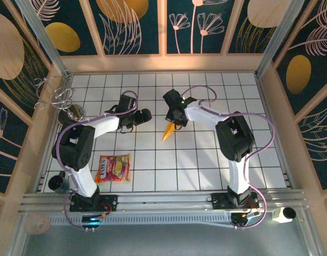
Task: Fold a paper plane with a square sheet of paper (pick it up from the middle)
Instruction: Turn over the paper plane at the top-center of the table.
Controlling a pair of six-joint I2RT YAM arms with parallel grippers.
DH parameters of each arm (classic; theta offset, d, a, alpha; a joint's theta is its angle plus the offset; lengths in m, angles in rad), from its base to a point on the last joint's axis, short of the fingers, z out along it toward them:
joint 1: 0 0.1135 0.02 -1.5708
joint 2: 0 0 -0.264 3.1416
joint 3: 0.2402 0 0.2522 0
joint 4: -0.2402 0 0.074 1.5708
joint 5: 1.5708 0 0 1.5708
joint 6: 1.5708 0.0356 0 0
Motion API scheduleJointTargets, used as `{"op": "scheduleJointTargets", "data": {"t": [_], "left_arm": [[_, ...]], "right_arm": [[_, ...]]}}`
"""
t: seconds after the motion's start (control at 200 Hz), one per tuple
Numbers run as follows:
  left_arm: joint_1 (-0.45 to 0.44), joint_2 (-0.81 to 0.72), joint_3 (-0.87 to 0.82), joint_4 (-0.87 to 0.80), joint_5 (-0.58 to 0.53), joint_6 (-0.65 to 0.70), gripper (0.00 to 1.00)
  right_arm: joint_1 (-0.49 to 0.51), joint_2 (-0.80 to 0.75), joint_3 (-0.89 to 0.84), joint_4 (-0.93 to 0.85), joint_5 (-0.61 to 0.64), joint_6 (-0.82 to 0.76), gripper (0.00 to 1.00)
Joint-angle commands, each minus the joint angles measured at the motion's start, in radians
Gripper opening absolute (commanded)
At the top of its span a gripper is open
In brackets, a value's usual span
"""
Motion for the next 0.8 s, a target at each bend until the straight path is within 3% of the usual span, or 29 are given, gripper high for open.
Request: {"op": "scheduleJointTargets", "data": {"t": [0.0,0.24,0.385,0.596,0.796], "left_arm": [[0.01,-0.045,-0.015,0.012,-0.013,-0.006,0.85],[0.011,-0.063,-0.049,0.057,0.038,-0.019,0.85],[0.012,-0.065,-0.09,0.119,0.115,-0.048,0.84],[0.013,-0.063,-0.104,0.135,0.136,-0.058,0.83],[0.013,-0.059,-0.103,0.133,0.134,-0.057,0.83]], "right_arm": [[0.003,-0.054,0.02,0.048,-0.044,-0.082,0.04],[-0.013,-0.174,-0.234,0.283,-0.159,-0.086,0.05],[-0.02,-0.246,-0.364,0.335,-0.162,-0.059,0.06],[-0.036,-0.302,-0.474,0.313,-0.152,-0.004,0.14],[-0.037,-0.293,-0.461,0.207,-0.089,0.02,0.26]]}}
